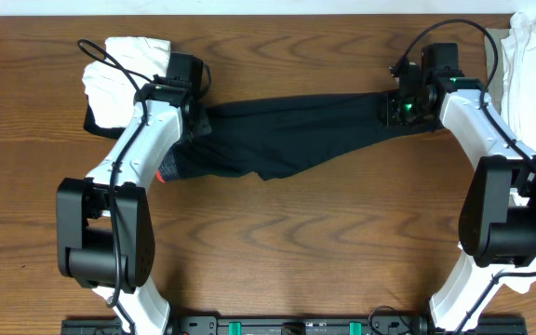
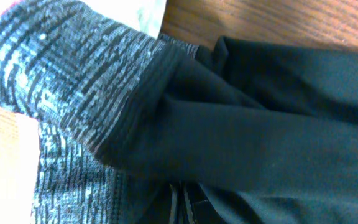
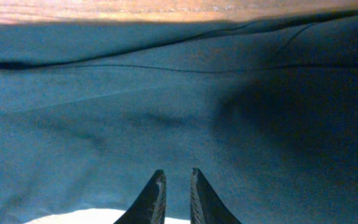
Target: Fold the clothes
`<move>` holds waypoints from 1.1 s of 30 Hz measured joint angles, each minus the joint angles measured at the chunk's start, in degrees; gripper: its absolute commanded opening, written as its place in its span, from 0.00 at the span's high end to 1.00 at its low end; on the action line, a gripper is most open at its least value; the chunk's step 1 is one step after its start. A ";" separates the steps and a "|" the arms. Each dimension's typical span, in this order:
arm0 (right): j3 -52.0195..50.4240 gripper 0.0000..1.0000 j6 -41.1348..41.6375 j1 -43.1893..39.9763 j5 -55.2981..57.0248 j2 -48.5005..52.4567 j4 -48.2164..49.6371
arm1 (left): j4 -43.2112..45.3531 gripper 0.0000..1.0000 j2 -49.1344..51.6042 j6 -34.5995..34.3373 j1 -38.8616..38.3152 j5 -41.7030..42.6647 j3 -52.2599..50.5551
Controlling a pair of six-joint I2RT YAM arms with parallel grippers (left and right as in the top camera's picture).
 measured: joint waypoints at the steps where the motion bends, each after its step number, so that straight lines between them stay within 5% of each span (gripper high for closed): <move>1: -0.02 0.87 -0.02 0.00 0.00 0.00 0.00 | -0.42 0.94 -0.02 0.00 0.00 0.00 0.00; 33: -0.11 0.85 -0.02 0.04 0.02 0.00 0.42 | 7.30 0.94 0.68 3.61 0.13 0.00 -0.02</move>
